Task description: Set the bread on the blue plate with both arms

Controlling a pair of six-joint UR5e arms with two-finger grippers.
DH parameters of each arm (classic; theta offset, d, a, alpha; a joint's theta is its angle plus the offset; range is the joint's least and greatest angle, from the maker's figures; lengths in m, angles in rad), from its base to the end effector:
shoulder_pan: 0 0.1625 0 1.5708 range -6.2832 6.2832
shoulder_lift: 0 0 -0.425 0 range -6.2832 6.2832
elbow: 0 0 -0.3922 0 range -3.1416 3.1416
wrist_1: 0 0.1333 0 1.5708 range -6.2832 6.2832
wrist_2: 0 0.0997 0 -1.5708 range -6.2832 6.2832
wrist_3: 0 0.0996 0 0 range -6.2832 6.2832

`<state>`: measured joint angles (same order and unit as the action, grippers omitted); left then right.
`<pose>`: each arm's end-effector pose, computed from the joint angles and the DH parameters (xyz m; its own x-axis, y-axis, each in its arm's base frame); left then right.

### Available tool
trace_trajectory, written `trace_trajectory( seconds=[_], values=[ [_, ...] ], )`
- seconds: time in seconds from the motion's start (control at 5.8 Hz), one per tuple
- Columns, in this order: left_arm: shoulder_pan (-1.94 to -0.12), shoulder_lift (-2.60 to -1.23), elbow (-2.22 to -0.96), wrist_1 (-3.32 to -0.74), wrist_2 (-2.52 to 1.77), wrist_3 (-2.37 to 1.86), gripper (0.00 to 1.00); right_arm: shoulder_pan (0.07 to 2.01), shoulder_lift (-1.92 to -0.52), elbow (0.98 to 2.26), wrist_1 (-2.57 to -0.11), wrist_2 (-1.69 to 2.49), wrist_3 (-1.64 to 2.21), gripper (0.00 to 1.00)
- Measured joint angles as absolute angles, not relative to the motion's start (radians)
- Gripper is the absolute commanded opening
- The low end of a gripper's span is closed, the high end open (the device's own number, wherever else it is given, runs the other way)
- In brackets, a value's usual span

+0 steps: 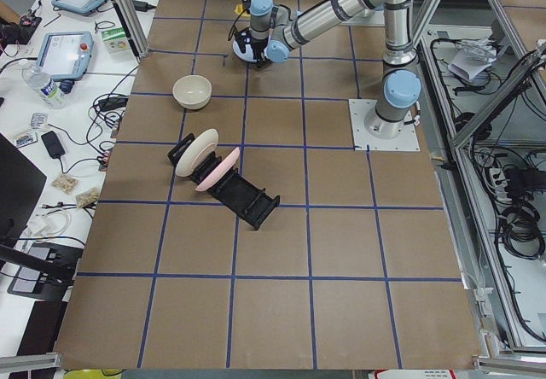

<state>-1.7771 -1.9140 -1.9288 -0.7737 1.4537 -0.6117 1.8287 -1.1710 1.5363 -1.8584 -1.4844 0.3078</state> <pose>-0.2548 -0.5100 0.2208 -0.9110 -0.3840 0.1502 -0.3900 0.9207 -0.0116 0.2962 -0.5666 0.3072 -0.9967 0.0561 -0.0585 0.0500 0.9937 0.1000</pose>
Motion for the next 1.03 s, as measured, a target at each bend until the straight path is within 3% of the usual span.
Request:
trace_trajectory(
  seconds=[0.34, 0.52, 0.69, 0.86, 1.03],
  values=[
    [-1.735, -1.834, -1.762, -1.100, 1.462, -0.505, 1.00, 1.877, -1.097, 1.545, -1.973, -1.447, 0.397, 0.00],
    [-1.707, -1.792, -1.662, -1.306, 1.468, -0.442, 1.00, 1.896, -1.074, 1.558, -2.010, -1.448, 0.421, 0.30],
    [-1.691, -1.753, -1.596, -1.443, 1.510, -0.369, 1.00, 1.901, -1.067, 1.593, -2.024, -1.453, 0.430, 0.36],
    [-1.675, -1.714, -1.565, -1.520, 1.566, -0.278, 1.00, 1.902, -1.071, 1.641, -2.042, -1.458, 0.434, 0.84],
    [-1.646, -1.679, -1.552, -1.560, 1.589, -0.209, 1.00, 1.902, -1.078, 1.671, -2.062, -1.465, 0.433, 1.00]
  ],
)
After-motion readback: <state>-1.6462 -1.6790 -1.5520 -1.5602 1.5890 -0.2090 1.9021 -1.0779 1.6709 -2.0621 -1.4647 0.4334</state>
